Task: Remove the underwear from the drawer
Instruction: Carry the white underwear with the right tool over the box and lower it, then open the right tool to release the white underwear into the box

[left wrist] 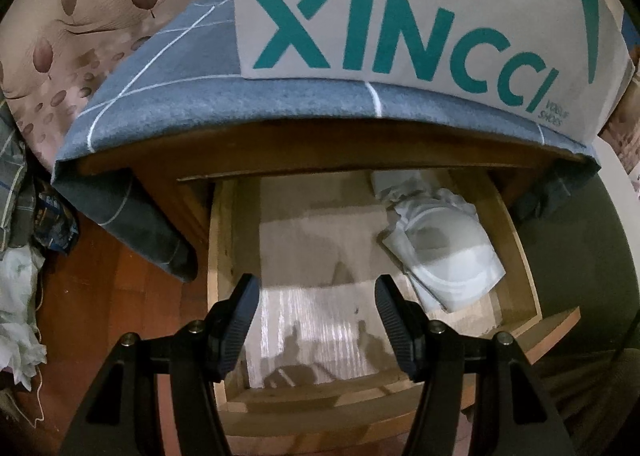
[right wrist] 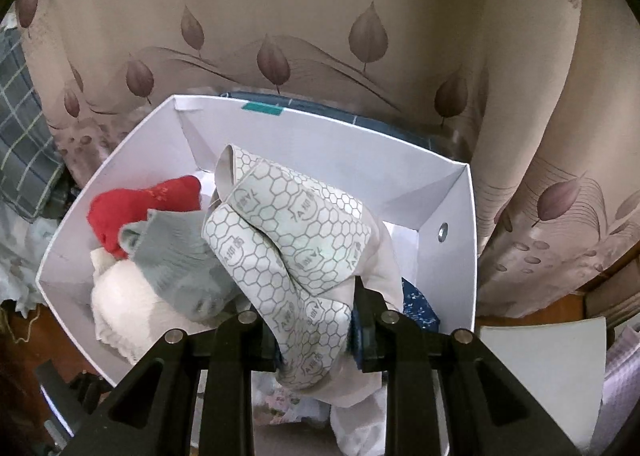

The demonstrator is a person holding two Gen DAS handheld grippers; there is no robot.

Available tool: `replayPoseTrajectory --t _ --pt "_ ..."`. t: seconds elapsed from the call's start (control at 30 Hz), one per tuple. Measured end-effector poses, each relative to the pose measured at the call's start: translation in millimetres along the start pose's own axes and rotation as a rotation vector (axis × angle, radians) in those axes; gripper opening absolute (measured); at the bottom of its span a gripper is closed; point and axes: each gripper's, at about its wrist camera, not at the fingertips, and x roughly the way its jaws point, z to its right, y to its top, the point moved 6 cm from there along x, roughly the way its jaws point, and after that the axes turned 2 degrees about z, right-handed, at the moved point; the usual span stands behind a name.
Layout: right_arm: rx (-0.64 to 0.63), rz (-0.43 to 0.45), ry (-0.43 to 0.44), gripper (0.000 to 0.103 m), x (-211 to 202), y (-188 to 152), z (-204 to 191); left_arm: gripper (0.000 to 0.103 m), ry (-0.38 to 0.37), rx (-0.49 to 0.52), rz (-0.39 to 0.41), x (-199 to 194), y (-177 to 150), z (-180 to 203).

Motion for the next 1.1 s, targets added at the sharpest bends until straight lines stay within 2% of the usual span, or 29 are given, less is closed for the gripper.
replayPoseTrajectory --t 0.23,0.43,0.6,0.87,1.1 --pt "0.018 -0.019 0.007 0.025 12 -3 -3 0.062 0.007 -0.008 0.007 -1 2 -2" --pt "0.021 -0.019 0.004 0.033 13 -6 -5 0.062 -0.003 -0.025 -0.003 -1 2 -5" --pt "0.008 -0.015 -0.007 0.035 11 -6 -7 0.062 -0.004 -0.031 -0.004 0 3 -6" --pt "0.005 0.01 -0.009 0.059 -1 -8 -10 0.062 -0.011 -0.037 -0.011 2 1 -6" --pt "0.027 0.061 0.014 0.066 -21 -18 -5 0.062 0.008 -0.013 -0.024 6 -1 -3"
